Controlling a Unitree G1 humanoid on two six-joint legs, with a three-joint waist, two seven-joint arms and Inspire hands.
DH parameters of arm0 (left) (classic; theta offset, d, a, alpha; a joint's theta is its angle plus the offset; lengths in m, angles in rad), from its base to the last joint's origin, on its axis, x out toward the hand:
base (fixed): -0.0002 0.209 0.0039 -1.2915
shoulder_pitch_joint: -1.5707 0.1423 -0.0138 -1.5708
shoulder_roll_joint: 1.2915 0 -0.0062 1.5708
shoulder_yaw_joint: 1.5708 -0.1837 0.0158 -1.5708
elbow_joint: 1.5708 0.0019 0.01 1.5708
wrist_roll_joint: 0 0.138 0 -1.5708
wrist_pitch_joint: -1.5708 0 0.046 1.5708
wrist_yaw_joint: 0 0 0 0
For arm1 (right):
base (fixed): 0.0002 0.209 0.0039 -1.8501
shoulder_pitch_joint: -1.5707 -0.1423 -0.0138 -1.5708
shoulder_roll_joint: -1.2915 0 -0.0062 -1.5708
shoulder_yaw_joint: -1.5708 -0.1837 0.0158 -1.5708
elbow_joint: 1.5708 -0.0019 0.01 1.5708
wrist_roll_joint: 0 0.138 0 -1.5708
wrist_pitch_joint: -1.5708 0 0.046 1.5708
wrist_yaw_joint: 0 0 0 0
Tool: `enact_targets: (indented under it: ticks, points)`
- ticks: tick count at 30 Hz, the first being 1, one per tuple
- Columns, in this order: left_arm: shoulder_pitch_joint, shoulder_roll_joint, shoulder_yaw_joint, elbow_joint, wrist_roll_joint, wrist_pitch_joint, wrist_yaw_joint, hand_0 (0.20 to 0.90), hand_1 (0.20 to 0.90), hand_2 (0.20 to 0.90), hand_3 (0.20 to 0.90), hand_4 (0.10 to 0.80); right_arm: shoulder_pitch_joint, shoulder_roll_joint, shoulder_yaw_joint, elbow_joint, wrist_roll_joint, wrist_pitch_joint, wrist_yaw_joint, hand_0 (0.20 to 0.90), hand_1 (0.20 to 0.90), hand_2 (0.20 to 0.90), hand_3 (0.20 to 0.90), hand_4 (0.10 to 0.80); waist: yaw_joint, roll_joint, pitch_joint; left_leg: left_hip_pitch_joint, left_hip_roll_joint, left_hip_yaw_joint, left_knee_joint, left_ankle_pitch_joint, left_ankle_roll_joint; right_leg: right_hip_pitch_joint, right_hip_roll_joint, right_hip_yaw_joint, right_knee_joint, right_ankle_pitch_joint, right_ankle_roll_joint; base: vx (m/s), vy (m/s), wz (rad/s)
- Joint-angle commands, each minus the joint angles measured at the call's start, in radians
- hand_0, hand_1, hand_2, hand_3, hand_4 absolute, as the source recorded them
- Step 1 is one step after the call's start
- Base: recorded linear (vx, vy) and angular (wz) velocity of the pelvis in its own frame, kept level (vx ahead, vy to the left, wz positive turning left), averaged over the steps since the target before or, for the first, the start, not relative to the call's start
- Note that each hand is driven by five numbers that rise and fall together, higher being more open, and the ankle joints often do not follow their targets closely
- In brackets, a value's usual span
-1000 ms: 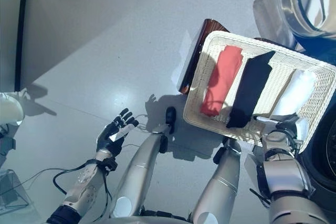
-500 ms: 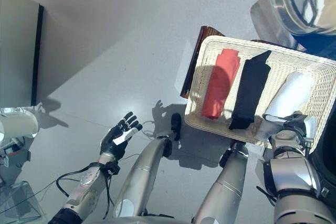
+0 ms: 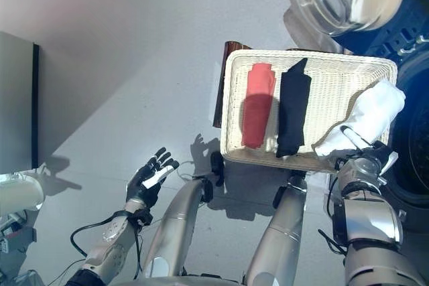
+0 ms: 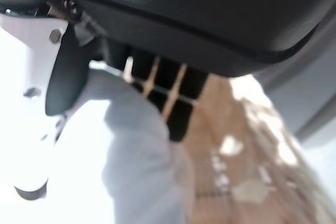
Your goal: Pick up the clothes and place them into the washing machine
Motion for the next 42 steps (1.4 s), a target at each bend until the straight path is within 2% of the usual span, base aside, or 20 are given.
enact_targets:
  ticks: [1, 6, 11, 14, 18, 20, 26, 33, 38, 42]
  points:
    - [0.040, 0.004, 0.025, -0.054, -0.010, -0.050, 0.009, 0.900, 0.900, 0.900, 0.900, 0.800, -0.061, -0.083, -0.012, -0.104, 0.076, -0.144, -0.083, 0.200, 0.200, 0.200, 0.200, 0.300, -0.010, 0.018, 0.024, 0.093, 0.122, -0.098, -0.099, 0.041, -0.158, 0.012, 0.007, 0.016, 0.095, -0.089, -0.008, 0.011, -0.055, -0.29]
    - [0.035, -0.007, 0.021, -0.045, -0.015, -0.051, 0.009, 0.900, 0.900, 0.900, 0.900, 0.800, -0.057, -0.059, -0.015, -0.168, 0.097, -0.181, -0.088, 0.200, 0.200, 0.200, 0.200, 0.300, -0.028, 0.015, 0.032, 0.129, 0.129, -0.089, -0.138, 0.052, -0.167, 0.025, 0.018, 0.017, 0.091, -0.093, -0.011, 0.024, -0.038, -0.18]
    - [0.026, -0.041, 0.018, -0.013, -0.048, -0.046, 0.017, 0.900, 0.900, 0.900, 0.900, 0.800, -0.036, 0.037, -0.185, -0.248, 0.410, -0.322, -0.047, 0.200, 0.200, 0.200, 0.200, 0.300, -0.045, 0.030, 0.019, 0.178, 0.126, -0.079, -0.191, 0.059, -0.176, 0.046, 0.023, 0.021, 0.082, -0.106, -0.010, 0.057, -0.002, -0.11]
    - [0.023, -0.054, 0.014, 0.002, -0.068, -0.039, 0.011, 0.900, 0.900, 0.900, 0.900, 0.800, -0.013, 0.090, -0.217, -0.282, 0.519, -0.352, 0.003, 0.200, 0.200, 0.200, 0.200, 0.300, -0.051, 0.037, 0.014, 0.201, 0.125, -0.074, -0.209, 0.062, -0.179, 0.059, 0.023, 0.021, 0.080, -0.105, -0.007, 0.048, 0.006, -0.03]
    - [0.018, -0.077, 0.012, 0.014, -0.086, -0.024, 0.001, 0.900, 0.900, 0.900, 0.900, 0.800, 0.045, 0.212, -0.310, -0.364, 0.792, -0.419, 0.148, 0.200, 0.200, 0.200, 0.200, 0.300, -0.060, 0.042, 0.001, 0.232, 0.119, -0.073, -0.239, 0.067, -0.180, 0.085, 0.023, 0.013, 0.070, -0.108, -0.005, 0.052, -0.005, -0.01]
    - [0.020, -0.085, 0.015, 0.022, -0.104, -0.020, -0.018, 0.900, 0.900, 0.900, 0.900, 0.800, 0.073, 0.236, -0.336, -0.368, 0.862, -0.430, 0.211, 0.200, 0.200, 0.200, 0.200, 0.300, -0.061, 0.041, -0.006, 0.242, 0.117, -0.077, -0.242, 0.067, -0.181, 0.103, 0.020, 0.008, 0.063, -0.108, -0.004, 0.050, -0.011, -0.04]
    - [0.034, -0.079, 0.022, 0.037, -0.102, -0.029, -0.044, 0.900, 0.900, 0.900, 0.900, 0.800, 0.092, 0.179, -0.362, -0.367, 0.828, -0.457, 0.225, 0.200, 0.200, 0.200, 0.200, 0.300, -0.069, 0.039, -0.014, 0.247, 0.114, -0.085, -0.232, 0.061, -0.184, 0.130, 0.014, 0.003, 0.059, -0.103, 0.002, 0.010, -0.005, 0.04]
    - [0.054, -0.051, 0.038, 0.034, -0.078, -0.038, -0.057, 0.900, 0.900, 0.900, 0.900, 0.800, 0.062, 0.017, -0.324, -0.353, 0.706, -0.438, 0.182, 0.200, 0.200, 0.200, 0.200, 0.300, -0.061, 0.030, -0.032, 0.252, 0.114, -0.080, -0.231, 0.059, -0.187, 0.142, 0.011, 0.000, 0.049, -0.097, 0.005, 0.000, 0.000, 0.00]
    - [0.071, -0.039, 0.017, 0.034, -0.070, -0.037, -0.050, 0.900, 0.900, 0.900, 0.900, 0.800, -0.022, -0.151, -0.376, -0.229, 0.703, -0.445, 0.056, 0.200, 0.200, 0.200, 0.200, 0.300, -0.054, 0.034, -0.046, 0.251, 0.116, -0.081, -0.230, 0.058, -0.193, 0.138, 0.009, 0.008, 0.061, -0.108, 0.007, 0.000, 0.000, 0.00]
    - [0.084, -0.024, -0.016, -0.008, -0.060, -0.025, -0.038, 0.900, 0.900, 0.900, 0.900, 0.800, -0.091, -0.311, -0.397, -0.042, 0.703, -0.360, -0.080, 0.200, 0.200, 0.200, 0.200, 0.300, -0.043, 0.053, -0.057, 0.235, 0.112, -0.081, -0.209, 0.050, -0.196, 0.126, 0.002, 0.016, 0.088, -0.131, 0.004, -0.001, 0.004, 0.03]
